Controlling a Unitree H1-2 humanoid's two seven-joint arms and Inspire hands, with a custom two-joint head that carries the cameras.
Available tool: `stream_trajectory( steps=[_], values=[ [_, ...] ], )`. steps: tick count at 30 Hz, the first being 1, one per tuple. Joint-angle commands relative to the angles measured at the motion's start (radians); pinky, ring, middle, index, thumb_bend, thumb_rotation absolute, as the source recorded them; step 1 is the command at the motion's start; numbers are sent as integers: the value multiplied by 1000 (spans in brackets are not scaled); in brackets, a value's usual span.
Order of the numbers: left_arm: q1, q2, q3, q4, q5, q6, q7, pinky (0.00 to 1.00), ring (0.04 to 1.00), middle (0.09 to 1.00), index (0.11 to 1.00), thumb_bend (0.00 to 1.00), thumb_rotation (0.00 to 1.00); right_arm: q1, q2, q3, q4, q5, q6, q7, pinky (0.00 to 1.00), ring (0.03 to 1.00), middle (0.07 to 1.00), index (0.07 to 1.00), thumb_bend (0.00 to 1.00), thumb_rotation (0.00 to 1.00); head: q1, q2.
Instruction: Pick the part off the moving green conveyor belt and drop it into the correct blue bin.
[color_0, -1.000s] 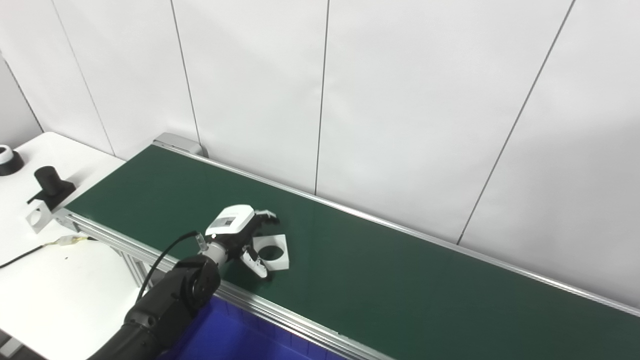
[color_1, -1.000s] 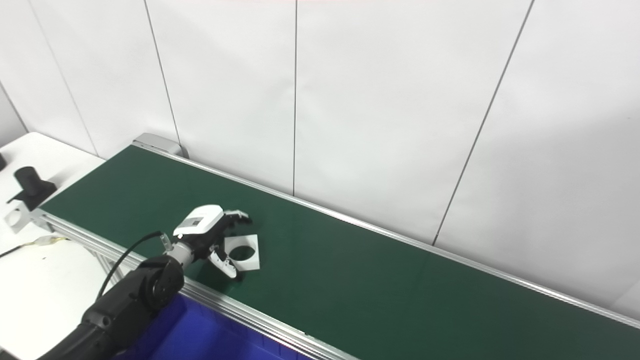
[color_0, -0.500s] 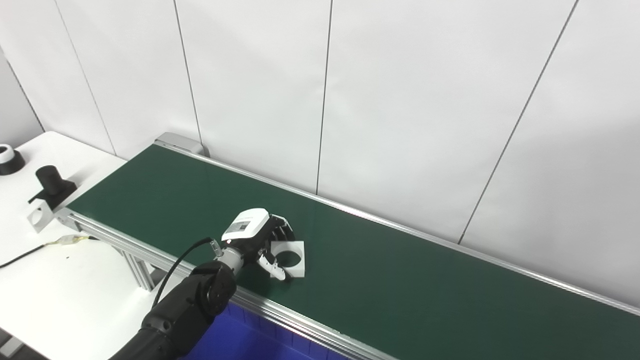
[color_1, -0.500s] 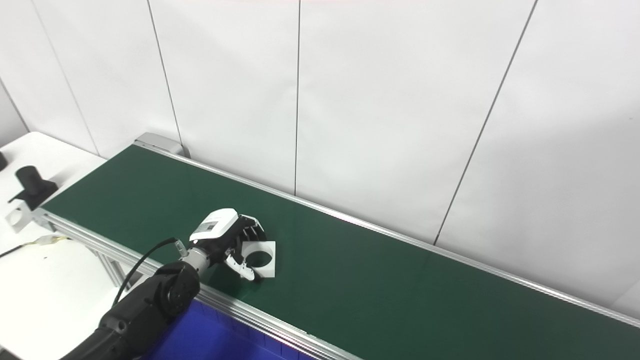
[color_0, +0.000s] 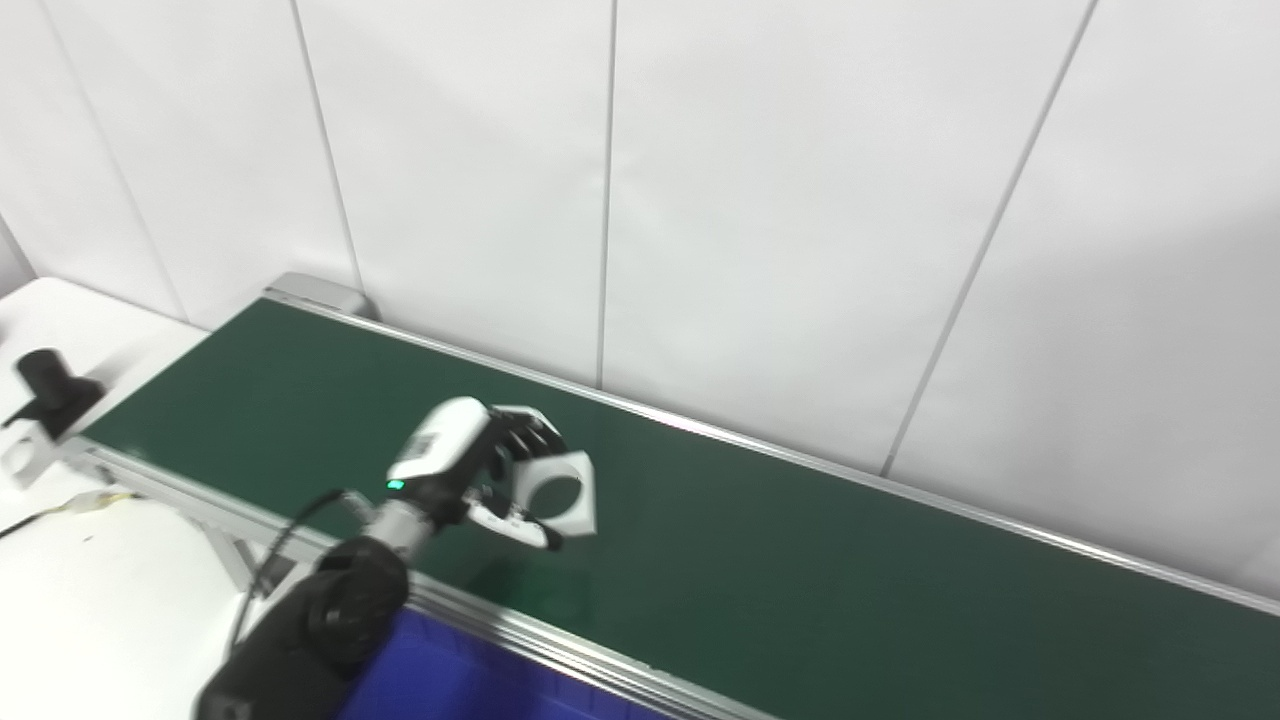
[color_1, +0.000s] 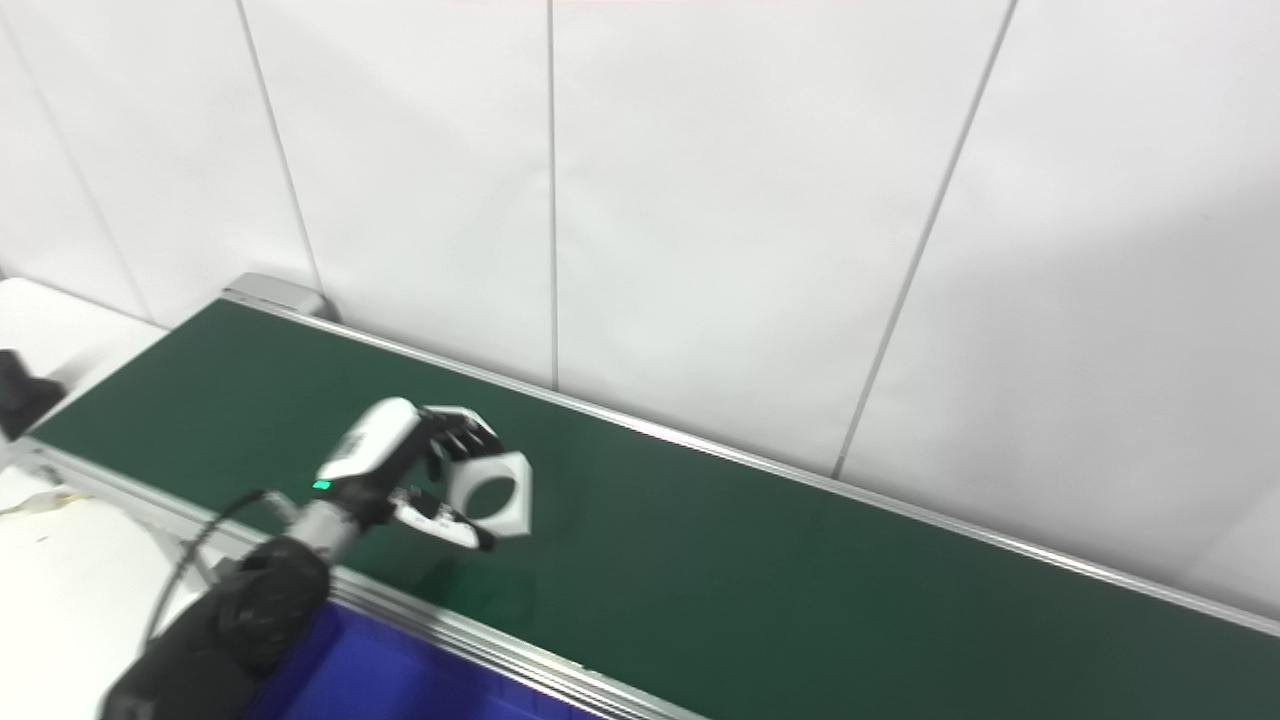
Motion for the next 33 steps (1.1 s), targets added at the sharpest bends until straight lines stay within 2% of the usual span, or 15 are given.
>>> stream_trajectory(
  steps=[1,4,6,11,15,20,24,28,30,31,32,33],
  values=[
    [1,14,22,-68,-33,-24,-10,394,455,446,539,512,0,7,7,7,-44,-2,-57,3,727,800,842,836,667,248,-41,15],
    [21,18,32,-109,-61,-48,-27,406,464,456,538,512,0,12,19,10,-57,-30,-57,-8,714,790,831,826,715,281,-86,34],
    [34,20,40,-124,-79,-72,-35,393,452,455,536,512,0,14,28,14,-68,-45,-57,-10,710,779,816,819,756,301,-132,60],
    [64,19,49,-140,-138,-146,-61,372,439,456,532,512,0,29,65,9,-106,-81,-41,-6,693,770,803,812,781,296,-215,111],
    [94,7,48,-163,-157,-171,-77,346,416,451,536,511,0,35,92,5,-132,-113,-20,-7,692,766,793,808,791,305,-264,155],
    [143,0,22,-196,-171,-192,-112,346,416,453,534,511,0,38,115,4,-157,-137,1,-1,691,767,801,812,795,325,-295,192],
    [178,-10,3,-153,-200,-271,-126,321,392,442,535,511,0,40,133,2,-180,-164,32,-2,683,761,792,813,805,344,-311,211],
    [221,-10,-13,-145,-225,-273,-168,353,423,452,535,512,0,36,140,2,-182,-156,33,4,689,762,788,814,809,332,-315,228],
    [239,-11,-18,-151,-219,-267,-180,368,436,455,534,513,0,36,143,2,-186,-157,34,5,687,761,790,814,809,332,-318,237],
    [250,-13,-19,-157,-181,-264,-174,372,439,456,534,513,0,34,143,1,-188,-162,35,5,687,761,791,814,809,332,-319,243],
    [258,-15,-19,-161,-152,-263,-170,299,376,458,532,515,0,33,143,0,-189,-165,35,5,689,758,791,815,809,337,-319,243],
    [265,-17,-24,-161,-144,-272,-172,273,354,458,532,516,0,33,144,0,-193,-170,41,5,690,758,791,815,808,338,-317,251]
  ],
)
